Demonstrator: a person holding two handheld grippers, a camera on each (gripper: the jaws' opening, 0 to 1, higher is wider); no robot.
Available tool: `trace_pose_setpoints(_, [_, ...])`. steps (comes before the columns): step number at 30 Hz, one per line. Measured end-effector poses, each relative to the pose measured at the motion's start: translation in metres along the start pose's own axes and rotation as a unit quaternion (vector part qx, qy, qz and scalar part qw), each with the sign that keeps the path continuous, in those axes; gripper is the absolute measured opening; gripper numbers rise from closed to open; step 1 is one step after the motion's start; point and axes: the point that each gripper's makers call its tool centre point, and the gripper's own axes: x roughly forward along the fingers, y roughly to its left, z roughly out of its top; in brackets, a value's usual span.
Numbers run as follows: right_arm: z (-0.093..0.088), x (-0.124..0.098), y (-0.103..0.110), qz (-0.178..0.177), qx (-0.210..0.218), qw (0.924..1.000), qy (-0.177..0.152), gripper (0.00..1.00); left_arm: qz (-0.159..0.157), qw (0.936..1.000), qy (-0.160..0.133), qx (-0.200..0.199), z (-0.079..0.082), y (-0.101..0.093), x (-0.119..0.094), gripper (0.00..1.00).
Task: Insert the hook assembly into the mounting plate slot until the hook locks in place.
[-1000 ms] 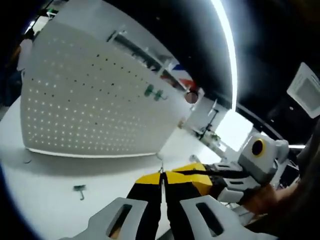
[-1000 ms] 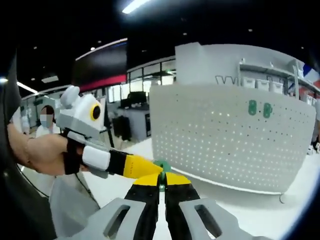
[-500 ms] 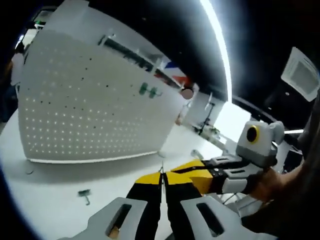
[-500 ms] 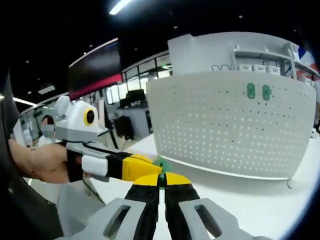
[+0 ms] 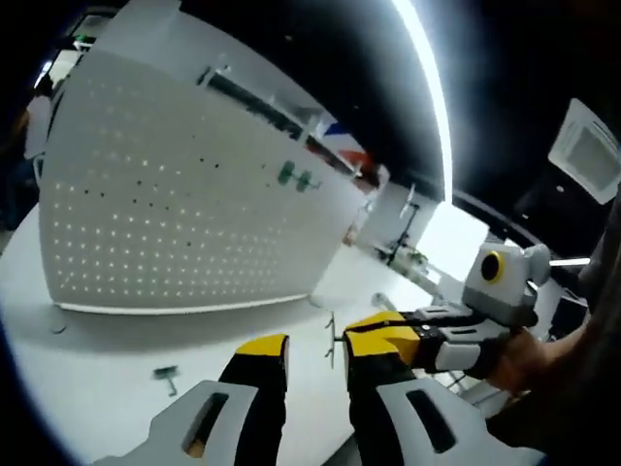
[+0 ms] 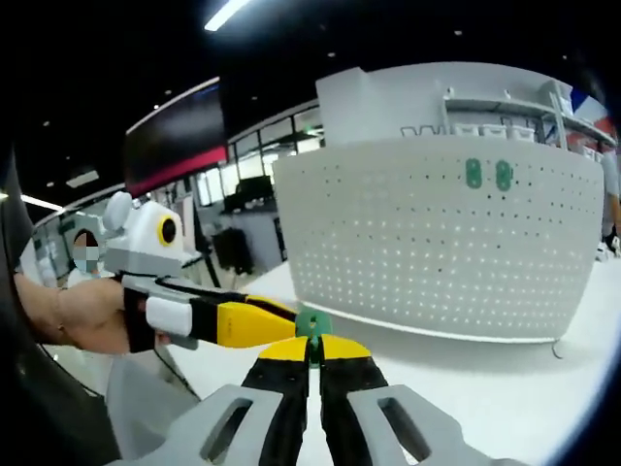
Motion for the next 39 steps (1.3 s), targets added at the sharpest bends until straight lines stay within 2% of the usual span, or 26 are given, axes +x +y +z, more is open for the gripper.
trace_pose_setpoints(4, [-0.001, -0.001, -0.003, -0.005, -0.003, 1.0000, 0.000, 0.00, -0.002, 1.0000, 0.000, 0.007, -0.001, -0.001, 0.001, 0.41])
trace_pose_setpoints(7, [0.000, -0.002, -0.005, -0.009, -0.006, 0.9999, 0.000, 0.00, -0.019, 0.9998, -0.002, 0.002, -0.001, -0.007, 0.002, 0.52])
trace_pose_setpoints(11, [0.000, -0.002, -0.007, -0.011, -0.002, 0.9999, 0.000, 0.00, -0.028, 0.9995, -0.011, 0.008, 0.003, -0.012, -0.001, 0.64])
trace_pose_setpoints(15, [0.000, -0.001, -0.008, -0.012, -0.002, 0.9999, 0.000, 0.00, -0.038, 0.9989, -0.002, 0.028, 0.003, -0.019, -0.002, 0.71])
trace_pose_setpoints(17, [0.001, -0.001, -0.008, -0.011, -0.002, 0.9999, -0.001, 0.00, -0.045, 0.9982, -0.009, 0.038, 0.005, -0.024, -0.003, 0.75])
trace_pose_setpoints(18, [0.001, -0.001, -0.009, -0.012, -0.003, 0.9999, -0.001, 0.00, -0.053, 0.9977, -0.017, 0.039, 0.007, -0.027, -0.003, 0.78])
trace_pose_setpoints(21, [0.003, 0.000, -0.011, -0.016, -0.008, 0.9998, -0.004, 0.00, -0.060, 0.9975, -0.015, 0.034, 0.006, -0.032, -0.003, 0.87])
trace_pose_setpoints(30, [0.009, 0.003, -0.013, -0.014, -0.009, 0.9998, -0.009, 0.00, -0.082, 0.9950, -0.010, 0.057, -0.001, -0.053, 0.004, 1.00])
trace_pose_setpoints(39, [0.019, 0.008, -0.021, -0.017, -0.015, 0.9996, -0.018, 0.00, -0.075, 0.9952, 0.000, 0.062, -0.004, -0.050, 0.003, 1.00])
